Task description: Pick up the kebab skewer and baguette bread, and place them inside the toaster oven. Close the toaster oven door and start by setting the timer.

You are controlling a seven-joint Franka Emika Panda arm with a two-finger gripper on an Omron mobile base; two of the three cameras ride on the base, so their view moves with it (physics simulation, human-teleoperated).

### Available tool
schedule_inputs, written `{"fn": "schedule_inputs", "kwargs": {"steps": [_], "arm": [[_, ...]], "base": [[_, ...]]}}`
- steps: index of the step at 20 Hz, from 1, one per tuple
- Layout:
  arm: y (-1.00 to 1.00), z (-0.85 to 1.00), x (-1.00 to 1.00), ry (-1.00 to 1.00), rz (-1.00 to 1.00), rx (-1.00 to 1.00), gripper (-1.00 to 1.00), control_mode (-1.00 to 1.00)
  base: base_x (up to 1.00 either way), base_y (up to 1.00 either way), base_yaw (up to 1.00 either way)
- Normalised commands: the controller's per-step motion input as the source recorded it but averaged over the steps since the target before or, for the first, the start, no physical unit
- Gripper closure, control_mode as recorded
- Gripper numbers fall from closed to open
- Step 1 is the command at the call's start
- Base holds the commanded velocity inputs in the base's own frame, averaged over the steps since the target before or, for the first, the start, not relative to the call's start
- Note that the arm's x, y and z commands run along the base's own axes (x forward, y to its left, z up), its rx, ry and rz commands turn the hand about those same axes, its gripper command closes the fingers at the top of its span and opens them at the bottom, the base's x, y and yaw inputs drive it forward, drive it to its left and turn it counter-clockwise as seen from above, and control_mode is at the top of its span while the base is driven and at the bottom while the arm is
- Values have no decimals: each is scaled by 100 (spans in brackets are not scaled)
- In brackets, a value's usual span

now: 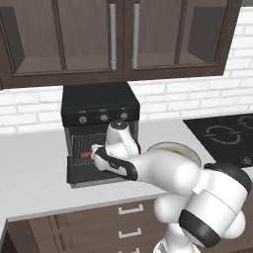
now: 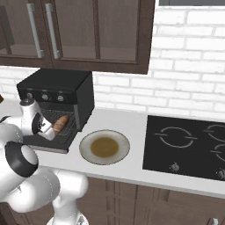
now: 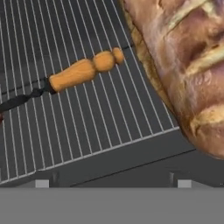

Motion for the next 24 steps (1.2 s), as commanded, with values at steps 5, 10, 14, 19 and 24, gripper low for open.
{"fn": "schedule_inputs", "kwargs": {"steps": [5, 10, 14, 19, 24], "arm": [[4, -25, 23, 0, 0, -2, -100, -100], [0, -18, 25, 0, 0, -2, -100, -100], [0, 1, 14, -9, 0, 0, -100, -100], [0, 26, 2, -8, 0, 0, -100, -100], [0, 0, 24, -5, 0, 0, -100, -100]], "base": [[0, 0, 0], [0, 0, 0], [0, 0, 0], [0, 0, 0], [0, 0, 0]]}}
